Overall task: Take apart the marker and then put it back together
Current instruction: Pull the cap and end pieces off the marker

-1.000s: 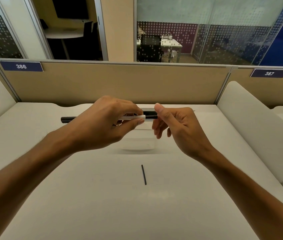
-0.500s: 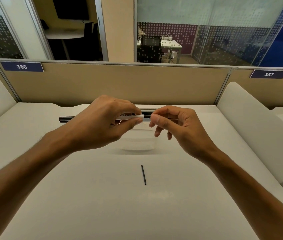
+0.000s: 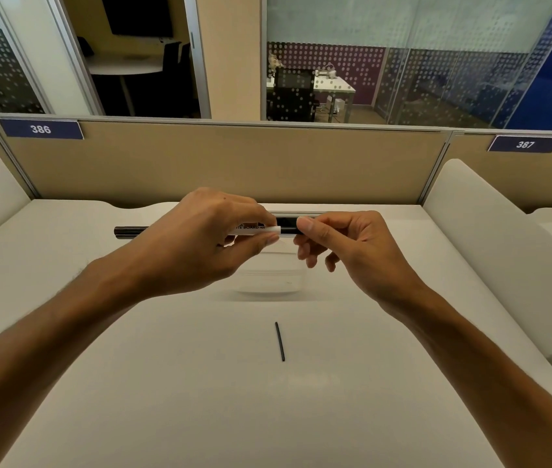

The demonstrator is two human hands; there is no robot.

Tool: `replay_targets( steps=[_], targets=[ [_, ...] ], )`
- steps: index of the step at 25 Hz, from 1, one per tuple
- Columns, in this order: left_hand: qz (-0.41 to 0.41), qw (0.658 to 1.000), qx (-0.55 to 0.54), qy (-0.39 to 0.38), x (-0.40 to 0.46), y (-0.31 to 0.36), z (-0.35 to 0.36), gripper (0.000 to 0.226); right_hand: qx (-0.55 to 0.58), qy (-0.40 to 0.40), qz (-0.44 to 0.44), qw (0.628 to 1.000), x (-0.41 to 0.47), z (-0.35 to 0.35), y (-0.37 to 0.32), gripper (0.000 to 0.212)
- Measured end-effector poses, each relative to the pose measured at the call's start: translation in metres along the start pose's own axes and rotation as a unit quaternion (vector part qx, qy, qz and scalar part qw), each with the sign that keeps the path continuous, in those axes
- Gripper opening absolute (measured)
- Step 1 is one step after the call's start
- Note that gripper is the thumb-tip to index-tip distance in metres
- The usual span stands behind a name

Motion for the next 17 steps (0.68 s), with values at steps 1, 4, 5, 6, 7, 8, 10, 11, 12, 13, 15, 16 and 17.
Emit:
replay_targets(
  steps=[1,4,5,6,7,8,10,11,12,13,15,16,17],
  targets=[
    [-0.001,1.000,-0.002,0.000,0.0001,-0.0003,0.0000,0.027,0.005,-0.002,0.000,1.000,-0.0004,-0.0011,-0.0005,0.029],
    [-0.004,1.000,-0.003,-0.002,0.0006,-0.0011,0.0009,0.028,0.008,-0.003,-0.008,1.000,-0.0015,-0.0025,-0.0010,0.026],
    [-0.003,1.000,-0.003,-0.003,0.0009,-0.0010,0.0013,0.027,0.004,0.001,-0.010,1.000,-0.0015,-0.0019,-0.0007,0.025],
    [-0.001,1.000,-0.003,-0.004,0.0013,-0.0007,0.0019,0.026,-0.001,0.008,-0.009,1.000,-0.0013,-0.0012,0.0002,0.025],
    [0.002,1.000,-0.003,-0.005,0.0018,-0.0002,0.0022,0.025,-0.008,0.016,-0.007,1.000,-0.0010,0.0000,0.0012,0.026],
    [0.005,1.000,-0.003,-0.006,0.0022,0.0004,0.0026,0.024,-0.018,0.024,-0.007,1.000,-0.0007,0.0011,0.0024,0.031],
    [0.008,1.000,0.001,-0.006,0.0027,0.0013,0.0033,0.024,-0.032,0.031,-0.016,0.999,-0.0008,0.0030,0.0044,0.042],
    [0.008,1.000,0.002,-0.007,0.0028,0.0014,0.0036,0.024,-0.037,0.033,-0.025,0.998,-0.0011,0.0034,0.0049,0.045],
    [0.007,1.000,0.002,-0.008,0.0026,0.0013,0.0037,0.024,-0.039,0.034,-0.037,0.998,-0.0015,0.0034,0.0053,0.044],
    [0.006,1.000,0.002,-0.008,0.0025,0.0011,0.0038,0.024,-0.039,0.034,-0.047,0.998,-0.0016,0.0030,0.0055,0.042],
    [0.008,1.000,0.005,-0.007,0.0018,0.0008,0.0038,0.025,-0.027,0.024,-0.050,0.998,-0.0017,0.0021,0.0055,0.035],
    [0.007,1.000,0.007,-0.007,0.0017,0.0005,0.0038,0.026,-0.021,0.017,-0.045,0.999,-0.0018,0.0014,0.0053,0.031],
    [0.006,1.000,0.008,-0.007,0.0016,0.0003,0.0037,0.028,-0.014,0.009,-0.038,0.999,-0.0020,0.0007,0.0048,0.028]
  ],
)
Point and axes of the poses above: each hand's wrist, its own x-axis towards the middle knuckle, its own z-axis out of the palm, y = z × x, the point moved 2 cm from there along x, towards the middle knuckle, and after that the axes turned 7 degrees about -x, right-handed, at the moved point
